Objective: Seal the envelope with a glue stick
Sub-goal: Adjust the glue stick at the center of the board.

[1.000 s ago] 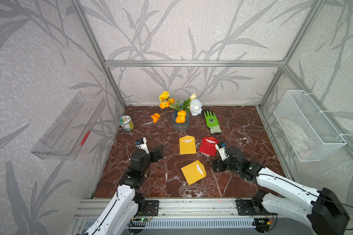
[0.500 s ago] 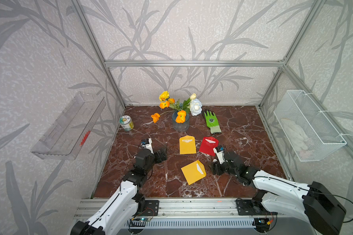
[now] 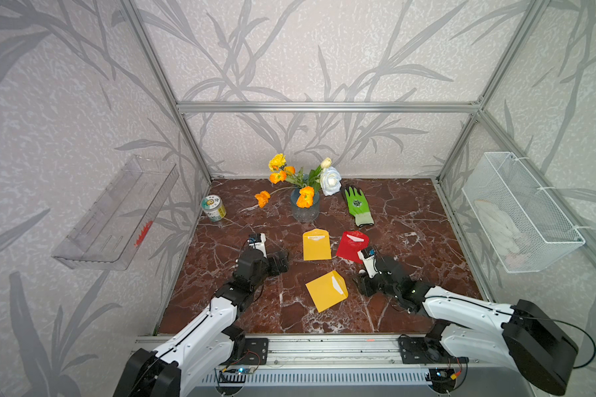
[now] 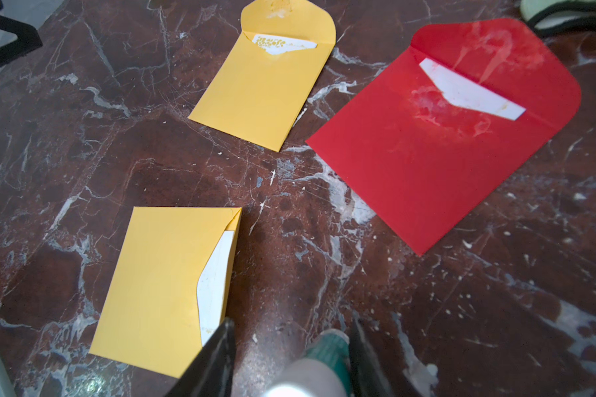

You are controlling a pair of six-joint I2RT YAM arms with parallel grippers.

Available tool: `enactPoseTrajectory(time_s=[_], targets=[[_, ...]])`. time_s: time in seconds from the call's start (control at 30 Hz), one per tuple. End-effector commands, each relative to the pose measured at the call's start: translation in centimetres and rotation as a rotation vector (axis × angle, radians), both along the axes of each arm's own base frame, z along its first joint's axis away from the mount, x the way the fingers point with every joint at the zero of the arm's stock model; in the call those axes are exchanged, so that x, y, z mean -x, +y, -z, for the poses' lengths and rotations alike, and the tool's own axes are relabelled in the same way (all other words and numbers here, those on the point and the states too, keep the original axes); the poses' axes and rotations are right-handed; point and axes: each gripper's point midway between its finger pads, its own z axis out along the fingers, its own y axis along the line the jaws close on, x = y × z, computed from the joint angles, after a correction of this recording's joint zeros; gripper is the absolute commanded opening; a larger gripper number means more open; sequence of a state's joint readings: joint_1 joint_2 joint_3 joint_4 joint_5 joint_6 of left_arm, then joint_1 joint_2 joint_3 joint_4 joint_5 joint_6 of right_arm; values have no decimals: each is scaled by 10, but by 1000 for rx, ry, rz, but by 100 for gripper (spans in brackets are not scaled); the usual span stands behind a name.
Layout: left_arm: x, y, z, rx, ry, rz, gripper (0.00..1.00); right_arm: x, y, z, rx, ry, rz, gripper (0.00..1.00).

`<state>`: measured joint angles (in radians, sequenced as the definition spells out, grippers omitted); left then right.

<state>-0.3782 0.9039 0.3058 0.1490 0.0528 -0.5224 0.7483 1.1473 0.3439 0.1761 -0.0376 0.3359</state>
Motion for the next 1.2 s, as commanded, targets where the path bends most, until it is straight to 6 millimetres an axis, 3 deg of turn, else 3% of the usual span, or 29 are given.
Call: enactPoseTrajectory(time_s=[0.0, 0.03, 0.17, 0.33, 0.43, 0.6, 0.87, 1.07, 1.17], targets=[[-10, -6, -20, -2, -56, 15, 100, -2, 3, -3, -3, -17, -10, 35], [-10, -7, -19, -6, -53, 19, 100, -2, 3, -3, -2, -19, -9, 31], [-12, -12, -19, -7, -47, 36, 100, -2, 0, -5, 4, -22, -2, 29], [-13, -23, -23, 6, -44, 86, 100, -6, -9, -12, 39, -20, 47, 17], [-13, -37, -30, 18, -43, 161, 100, -10, -6, -22, 1, 4, 29, 16], [-12, -64, -42, 48, -40, 311, 100, -13, 0, -31, -98, 217, -39, 16], [-9, -101, -67, 95, -54, 486, 100, 3, 29, -46, -197, 491, -256, 17], [8, -127, -75, 120, -36, 654, 99, 11, 47, -65, -293, 558, -370, 17], [11, -130, -76, 119, -26, 684, 99, 9, 44, -64, -242, 568, -375, 17]])
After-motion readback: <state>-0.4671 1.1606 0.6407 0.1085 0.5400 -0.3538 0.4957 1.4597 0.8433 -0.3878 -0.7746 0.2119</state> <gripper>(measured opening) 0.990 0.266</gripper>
